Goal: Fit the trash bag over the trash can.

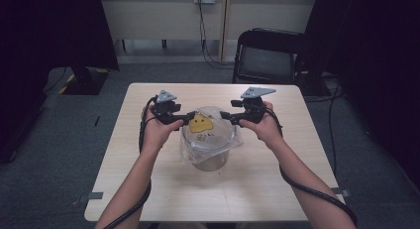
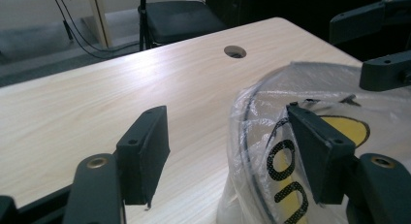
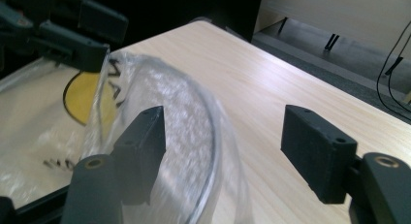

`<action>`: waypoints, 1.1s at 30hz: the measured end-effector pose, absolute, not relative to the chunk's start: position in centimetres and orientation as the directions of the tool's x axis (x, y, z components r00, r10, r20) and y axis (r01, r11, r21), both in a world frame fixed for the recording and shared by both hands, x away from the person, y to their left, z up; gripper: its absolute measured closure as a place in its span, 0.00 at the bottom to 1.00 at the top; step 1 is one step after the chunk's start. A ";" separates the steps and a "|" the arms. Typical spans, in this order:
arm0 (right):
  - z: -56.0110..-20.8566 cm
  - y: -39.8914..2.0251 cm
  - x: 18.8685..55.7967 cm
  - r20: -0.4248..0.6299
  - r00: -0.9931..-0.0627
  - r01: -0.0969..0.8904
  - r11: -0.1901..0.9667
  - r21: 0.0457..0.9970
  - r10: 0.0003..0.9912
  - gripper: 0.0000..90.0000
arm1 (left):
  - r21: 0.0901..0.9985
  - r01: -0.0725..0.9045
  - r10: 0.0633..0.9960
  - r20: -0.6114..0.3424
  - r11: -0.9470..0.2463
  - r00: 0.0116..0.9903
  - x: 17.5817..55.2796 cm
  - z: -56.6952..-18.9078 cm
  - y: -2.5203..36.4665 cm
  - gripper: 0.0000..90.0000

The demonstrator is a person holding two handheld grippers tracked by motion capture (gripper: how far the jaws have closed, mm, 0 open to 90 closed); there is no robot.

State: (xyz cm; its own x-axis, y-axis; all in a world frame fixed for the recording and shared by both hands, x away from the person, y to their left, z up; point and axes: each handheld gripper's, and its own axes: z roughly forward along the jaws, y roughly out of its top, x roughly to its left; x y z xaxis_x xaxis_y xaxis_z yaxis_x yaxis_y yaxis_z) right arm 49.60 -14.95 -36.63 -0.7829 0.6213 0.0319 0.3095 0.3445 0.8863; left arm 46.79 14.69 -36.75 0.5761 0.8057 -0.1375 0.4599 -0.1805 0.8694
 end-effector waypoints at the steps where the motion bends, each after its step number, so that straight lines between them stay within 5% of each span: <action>1: -36.7 -14.9 49.8 0.037 -0.777 0.317 0.340 0.885 0.629 0.36 | 0.876 0.458 0.813 -0.155 -0.150 0.561 46.9 -36.7 14.8 0.38; 7: -37.1 -14.3 50.7 0.041 -0.759 0.330 0.330 0.884 0.649 0.38 | 0.878 0.465 0.839 -0.166 -0.113 0.518 47.9 -37.2 15.1 0.37; 15: -38.2 -14.1 50.9 0.046 -0.709 0.362 0.307 0.880 0.704 0.38 | 0.857 0.514 0.826 -0.312 0.032 0.469 48.5 -38.2 16.1 0.29; 23: -37.0 -14.5 50.7 0.103 -0.662 0.345 0.180 0.921 0.742 0.33 | 0.872 0.488 0.850 -0.281 0.033 0.445 47.5 -37.6 18.0 0.28; 29: -35.9 -16.3 48.6 0.112 -0.710 0.305 0.160 0.939 0.695 0.20 | 0.887 0.461 0.848 -0.223 -0.028 0.480 45.1 -36.6 20.5 0.17; 33: -36.7 -18.5 46.2 0.107 -0.733 0.310 0.189 0.932 0.671 0.18 | 0.878 0.473 0.826 -0.213 -0.073 0.522 42.8 -37.7 21.7 0.17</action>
State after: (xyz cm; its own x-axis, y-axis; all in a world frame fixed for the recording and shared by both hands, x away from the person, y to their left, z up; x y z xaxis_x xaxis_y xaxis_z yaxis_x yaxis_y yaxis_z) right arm 46.23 -18.45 -36.65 -0.7334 0.6713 0.1073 0.3098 0.1895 0.9317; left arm 42.77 21.75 -37.67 0.5221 0.8259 -0.2129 0.4732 -0.0728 0.8779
